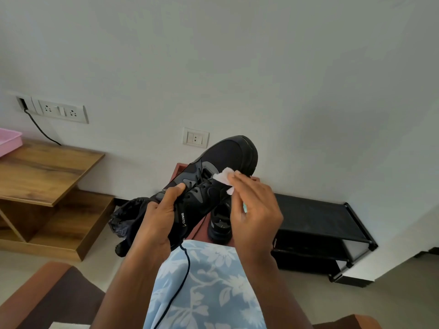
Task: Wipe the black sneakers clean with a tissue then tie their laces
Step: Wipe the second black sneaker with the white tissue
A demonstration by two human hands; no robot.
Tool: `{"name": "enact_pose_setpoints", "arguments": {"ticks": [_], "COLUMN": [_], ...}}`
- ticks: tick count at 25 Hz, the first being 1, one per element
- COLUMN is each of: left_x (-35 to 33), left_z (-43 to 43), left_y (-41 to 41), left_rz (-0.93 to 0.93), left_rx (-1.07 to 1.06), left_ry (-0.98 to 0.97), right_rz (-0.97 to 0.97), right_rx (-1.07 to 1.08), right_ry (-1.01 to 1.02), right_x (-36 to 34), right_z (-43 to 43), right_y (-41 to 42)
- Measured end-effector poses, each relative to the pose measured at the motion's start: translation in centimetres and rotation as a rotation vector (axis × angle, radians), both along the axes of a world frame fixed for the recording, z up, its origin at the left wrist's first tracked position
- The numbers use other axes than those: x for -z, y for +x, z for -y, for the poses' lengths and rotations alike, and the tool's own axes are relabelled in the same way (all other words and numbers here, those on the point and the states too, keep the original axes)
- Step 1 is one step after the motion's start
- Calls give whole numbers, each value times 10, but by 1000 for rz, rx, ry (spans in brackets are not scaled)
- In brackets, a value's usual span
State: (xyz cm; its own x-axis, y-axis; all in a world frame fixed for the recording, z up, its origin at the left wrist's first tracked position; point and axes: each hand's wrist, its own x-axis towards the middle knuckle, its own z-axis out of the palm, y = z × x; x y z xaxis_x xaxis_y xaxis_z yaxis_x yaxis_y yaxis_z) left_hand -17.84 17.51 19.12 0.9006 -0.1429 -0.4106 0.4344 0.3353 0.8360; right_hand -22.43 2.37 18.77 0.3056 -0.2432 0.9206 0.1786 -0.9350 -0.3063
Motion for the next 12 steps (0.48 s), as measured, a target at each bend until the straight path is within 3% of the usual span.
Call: {"name": "enact_pose_setpoints", "arguments": {"ticks": [7, 12], "left_x": [-2, -9], "left_z": [3, 4], "left_y": [-6, -10], "left_rz": [94, 192], "left_rx": [19, 17], "left_ry": [44, 54], "right_rz": [65, -12], "right_rx": [66, -29], "right_ry": [24, -27], "right_x": [-21, 3], "right_z": [16, -12], "right_y": [11, 0]}}
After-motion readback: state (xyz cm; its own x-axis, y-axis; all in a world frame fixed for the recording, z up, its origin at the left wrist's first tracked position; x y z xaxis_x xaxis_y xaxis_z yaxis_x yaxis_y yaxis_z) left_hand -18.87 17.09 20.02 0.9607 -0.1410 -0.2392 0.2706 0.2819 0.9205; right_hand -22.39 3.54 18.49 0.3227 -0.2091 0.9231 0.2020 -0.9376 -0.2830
